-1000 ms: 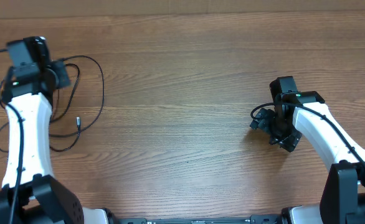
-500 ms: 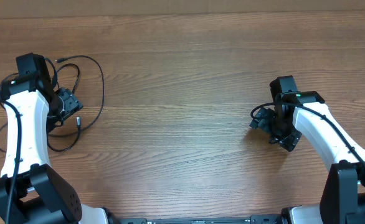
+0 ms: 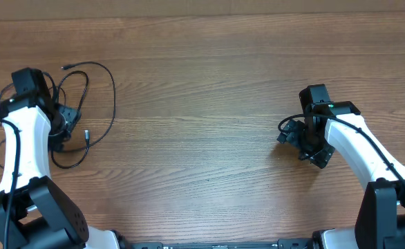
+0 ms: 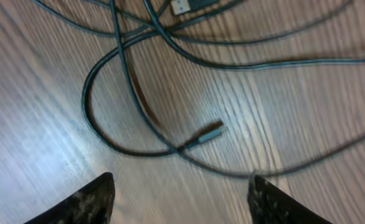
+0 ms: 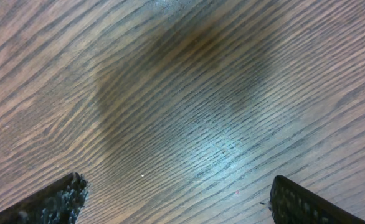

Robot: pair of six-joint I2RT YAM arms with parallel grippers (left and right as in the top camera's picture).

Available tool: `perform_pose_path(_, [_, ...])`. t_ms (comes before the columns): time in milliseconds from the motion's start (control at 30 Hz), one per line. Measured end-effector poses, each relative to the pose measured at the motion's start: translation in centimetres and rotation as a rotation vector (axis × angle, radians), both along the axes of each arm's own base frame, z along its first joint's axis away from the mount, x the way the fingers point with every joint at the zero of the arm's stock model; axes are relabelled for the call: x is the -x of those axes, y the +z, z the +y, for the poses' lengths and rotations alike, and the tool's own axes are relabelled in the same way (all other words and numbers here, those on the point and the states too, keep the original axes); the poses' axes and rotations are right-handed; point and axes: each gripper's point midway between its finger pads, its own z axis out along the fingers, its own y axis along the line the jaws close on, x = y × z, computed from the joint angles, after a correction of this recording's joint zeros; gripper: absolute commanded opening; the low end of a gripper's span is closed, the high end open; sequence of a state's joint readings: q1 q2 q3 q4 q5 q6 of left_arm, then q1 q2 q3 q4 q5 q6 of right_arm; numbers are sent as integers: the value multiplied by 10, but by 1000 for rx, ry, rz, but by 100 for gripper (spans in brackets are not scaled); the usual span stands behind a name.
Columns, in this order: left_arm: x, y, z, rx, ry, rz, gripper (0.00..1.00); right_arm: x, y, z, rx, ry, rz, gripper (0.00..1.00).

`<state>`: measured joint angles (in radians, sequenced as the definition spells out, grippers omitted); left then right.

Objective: Untangle cables

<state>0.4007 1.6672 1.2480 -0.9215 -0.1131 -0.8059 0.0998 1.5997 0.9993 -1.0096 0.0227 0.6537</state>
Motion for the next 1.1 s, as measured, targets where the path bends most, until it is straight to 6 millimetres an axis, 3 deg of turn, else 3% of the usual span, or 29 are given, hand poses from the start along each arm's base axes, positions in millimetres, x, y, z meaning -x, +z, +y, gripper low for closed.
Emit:
perform_pose_path(167, [14, -38, 1, 10, 69, 12, 62, 0, 0, 0, 0, -1, 0, 93])
perform_pose_path(300, [17, -52, 2, -6, 78, 5, 60, 0, 0, 0, -1, 0, 0, 93])
perform_pose_path(700, [13, -64, 14, -75, 98, -39, 51, 2, 0, 0, 1, 0, 9, 93])
perform_pose_path(900, [19, -92, 11, -49, 95, 38, 51, 7, 0, -1, 2, 0, 27, 93])
perform_pose_path(967, [18, -94, 12, -52, 97, 41, 50, 7, 0, -1, 3, 0, 29, 92])
perform_pose_path(1100, [19, -94, 13, -56, 95, 47, 8, 7, 0, -1, 3, 0, 30, 92])
